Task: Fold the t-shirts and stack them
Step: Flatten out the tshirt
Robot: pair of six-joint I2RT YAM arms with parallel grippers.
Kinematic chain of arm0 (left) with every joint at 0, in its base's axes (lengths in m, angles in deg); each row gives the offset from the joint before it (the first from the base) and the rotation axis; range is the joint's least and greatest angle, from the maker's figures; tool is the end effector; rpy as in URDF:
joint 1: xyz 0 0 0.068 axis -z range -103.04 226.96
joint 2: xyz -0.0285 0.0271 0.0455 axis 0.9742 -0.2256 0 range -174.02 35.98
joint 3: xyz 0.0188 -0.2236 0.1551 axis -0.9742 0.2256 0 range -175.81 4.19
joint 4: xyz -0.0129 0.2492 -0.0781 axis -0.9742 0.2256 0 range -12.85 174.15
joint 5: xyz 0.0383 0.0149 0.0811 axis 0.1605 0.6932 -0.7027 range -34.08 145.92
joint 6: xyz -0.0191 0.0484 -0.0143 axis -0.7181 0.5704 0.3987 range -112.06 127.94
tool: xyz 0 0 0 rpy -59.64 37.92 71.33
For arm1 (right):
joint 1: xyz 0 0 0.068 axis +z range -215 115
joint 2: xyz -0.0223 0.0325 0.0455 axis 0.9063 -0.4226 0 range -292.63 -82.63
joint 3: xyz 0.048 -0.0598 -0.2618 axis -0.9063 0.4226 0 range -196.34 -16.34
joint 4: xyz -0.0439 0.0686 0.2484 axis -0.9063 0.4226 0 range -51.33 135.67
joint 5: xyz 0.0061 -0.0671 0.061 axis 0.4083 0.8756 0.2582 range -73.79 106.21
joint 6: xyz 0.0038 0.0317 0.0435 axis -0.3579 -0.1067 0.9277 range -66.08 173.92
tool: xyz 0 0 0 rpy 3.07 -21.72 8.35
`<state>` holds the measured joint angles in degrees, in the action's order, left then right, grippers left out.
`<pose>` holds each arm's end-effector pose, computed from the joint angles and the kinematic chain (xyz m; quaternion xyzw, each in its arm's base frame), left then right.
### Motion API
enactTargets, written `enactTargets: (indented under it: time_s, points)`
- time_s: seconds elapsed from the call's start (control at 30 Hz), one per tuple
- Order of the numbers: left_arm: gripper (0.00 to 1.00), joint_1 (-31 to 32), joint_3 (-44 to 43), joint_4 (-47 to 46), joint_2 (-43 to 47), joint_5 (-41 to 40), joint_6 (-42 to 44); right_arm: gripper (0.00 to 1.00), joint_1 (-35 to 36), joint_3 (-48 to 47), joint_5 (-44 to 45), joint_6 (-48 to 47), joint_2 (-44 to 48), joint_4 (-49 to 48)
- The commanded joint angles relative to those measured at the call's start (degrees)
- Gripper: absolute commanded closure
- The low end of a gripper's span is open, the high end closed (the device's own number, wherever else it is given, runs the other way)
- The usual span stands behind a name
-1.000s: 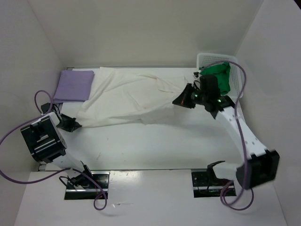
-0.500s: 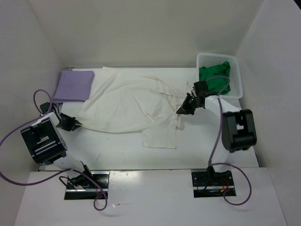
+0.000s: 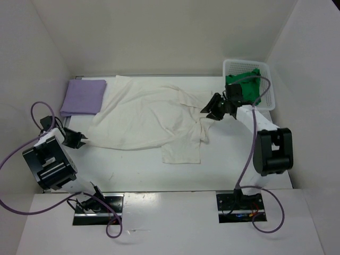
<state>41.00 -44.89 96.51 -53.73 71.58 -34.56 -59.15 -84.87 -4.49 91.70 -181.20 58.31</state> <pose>0.2467 0.1671 0.1696 -0.5778 0.7635 -0.1460 0.2486 0.3677 0.0504 0.2220 0.1944 0.9049 0.2826 0.2521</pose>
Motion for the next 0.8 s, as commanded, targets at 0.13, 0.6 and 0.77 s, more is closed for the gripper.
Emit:
enactTargets:
  time_s: [0.13,0.6,0.77]
  points:
    - [0.62,-2.4,0.7,0.8,1.3,-4.5,-0.8,0.50,1.7,13.4,-1.8,0.7,19.0,0.0]
    - [0.67,-1.0,2.0,-4.6,-4.3,-5.0,-3.5,0.50,6.8,34.2,1.0,9.8,34.9,0.3]
    - [0.92,0.3,2.0,-6.5,-5.6,-4.3,-4.6,0.50,7.4,40.5,4.5,14.3,36.6,-1.8]
